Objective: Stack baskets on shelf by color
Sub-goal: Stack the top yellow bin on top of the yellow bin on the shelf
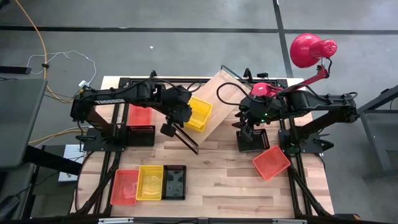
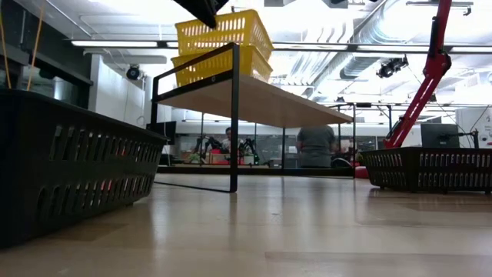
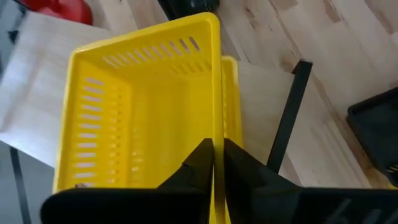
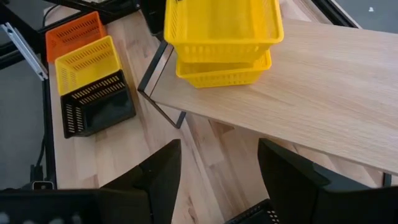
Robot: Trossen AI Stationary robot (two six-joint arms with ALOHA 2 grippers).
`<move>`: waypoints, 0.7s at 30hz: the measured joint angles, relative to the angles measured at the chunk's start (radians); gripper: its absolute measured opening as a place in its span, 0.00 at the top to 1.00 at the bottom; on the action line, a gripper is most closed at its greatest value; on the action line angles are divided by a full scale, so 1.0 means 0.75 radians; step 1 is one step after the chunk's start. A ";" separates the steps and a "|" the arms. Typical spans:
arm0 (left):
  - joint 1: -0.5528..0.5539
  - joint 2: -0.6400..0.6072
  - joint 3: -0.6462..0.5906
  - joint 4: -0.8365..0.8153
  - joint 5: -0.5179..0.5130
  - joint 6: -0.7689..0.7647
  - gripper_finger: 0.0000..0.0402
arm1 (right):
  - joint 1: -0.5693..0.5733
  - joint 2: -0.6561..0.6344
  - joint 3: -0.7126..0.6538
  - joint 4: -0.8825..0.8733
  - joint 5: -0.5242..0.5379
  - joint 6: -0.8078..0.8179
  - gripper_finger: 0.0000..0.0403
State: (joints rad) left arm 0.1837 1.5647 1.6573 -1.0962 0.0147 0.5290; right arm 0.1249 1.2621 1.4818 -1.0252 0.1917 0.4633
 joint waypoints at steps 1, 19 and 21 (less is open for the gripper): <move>-0.002 -0.007 0.000 0.000 0.000 0.006 0.98 | 0.000 0.000 0.000 0.000 0.000 0.000 0.51; -0.047 0.045 -0.001 0.050 -0.145 -0.213 1.00 | 0.000 0.000 0.001 0.002 0.059 0.000 0.51; -0.055 0.062 -0.001 0.060 -0.152 -0.242 1.00 | 0.000 0.000 0.001 0.001 0.060 0.000 0.51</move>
State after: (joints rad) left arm 0.1427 1.6113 1.6569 -1.0515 -0.0993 0.3474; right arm 0.1249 1.2621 1.4826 -1.0245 0.2363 0.4633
